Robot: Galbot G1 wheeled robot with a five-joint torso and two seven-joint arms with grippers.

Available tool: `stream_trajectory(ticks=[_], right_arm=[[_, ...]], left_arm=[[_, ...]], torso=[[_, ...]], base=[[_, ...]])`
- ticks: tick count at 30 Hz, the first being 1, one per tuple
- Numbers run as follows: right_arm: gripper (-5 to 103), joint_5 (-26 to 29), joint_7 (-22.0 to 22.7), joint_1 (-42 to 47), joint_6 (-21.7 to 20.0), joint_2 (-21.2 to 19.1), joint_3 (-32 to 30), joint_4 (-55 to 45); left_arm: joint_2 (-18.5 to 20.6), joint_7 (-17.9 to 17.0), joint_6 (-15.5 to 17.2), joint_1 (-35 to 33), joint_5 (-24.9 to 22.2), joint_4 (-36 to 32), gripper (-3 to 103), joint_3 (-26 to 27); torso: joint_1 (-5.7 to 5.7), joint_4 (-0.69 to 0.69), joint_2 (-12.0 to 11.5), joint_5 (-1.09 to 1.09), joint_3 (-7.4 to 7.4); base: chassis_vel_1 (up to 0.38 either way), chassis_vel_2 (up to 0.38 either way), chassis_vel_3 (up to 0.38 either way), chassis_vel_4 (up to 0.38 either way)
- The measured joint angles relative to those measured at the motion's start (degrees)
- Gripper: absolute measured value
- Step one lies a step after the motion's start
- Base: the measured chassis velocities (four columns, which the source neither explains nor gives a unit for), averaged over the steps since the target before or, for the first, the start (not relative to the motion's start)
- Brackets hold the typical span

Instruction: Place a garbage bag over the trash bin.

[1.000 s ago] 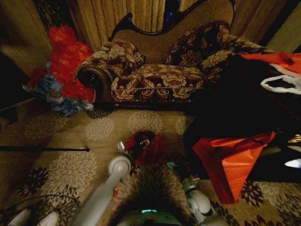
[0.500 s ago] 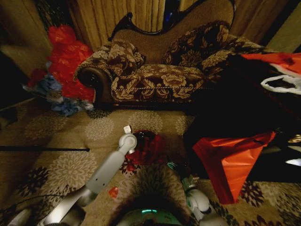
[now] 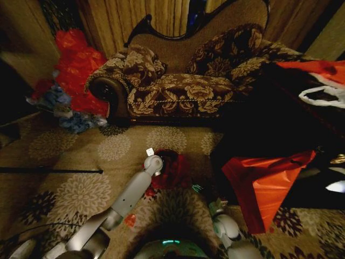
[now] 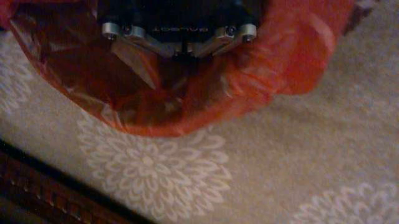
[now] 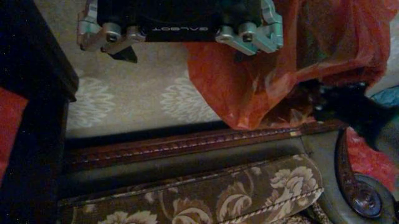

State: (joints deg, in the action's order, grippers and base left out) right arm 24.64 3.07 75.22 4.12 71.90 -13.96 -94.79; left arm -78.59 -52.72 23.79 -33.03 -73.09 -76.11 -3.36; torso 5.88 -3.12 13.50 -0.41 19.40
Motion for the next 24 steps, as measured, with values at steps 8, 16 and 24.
stream_trajectory(ticks=[8,16,24], right_arm=[[100,-0.1,-0.4,-0.4,-0.2,0.4,0.2,0.7],[100,-0.1,-0.5,0.0,-0.2,-0.1,0.0,0.6],[100,-0.1,-0.5,-0.1,-0.2,0.0,0.0,0.5]], left_arm=[[-4.2,3.4,-0.9,0.4,2.7,6.3,0,0.3],[-9.0,6.9,-1.3,1.0,6.3,14.3,0,1.1],[-11.3,8.7,-1.3,0.6,7.3,18.3,0,1.6]], torso=[[0.0,0.01,0.0,0.0,0.0],[0.0,0.0,0.0,0.0,0.0],[0.0,0.0,0.0,0.0,0.0]], base=[[0.0,0.0,0.0,0.0],[0.0,0.0,0.0,0.0],[0.0,0.0,0.0,0.0]])
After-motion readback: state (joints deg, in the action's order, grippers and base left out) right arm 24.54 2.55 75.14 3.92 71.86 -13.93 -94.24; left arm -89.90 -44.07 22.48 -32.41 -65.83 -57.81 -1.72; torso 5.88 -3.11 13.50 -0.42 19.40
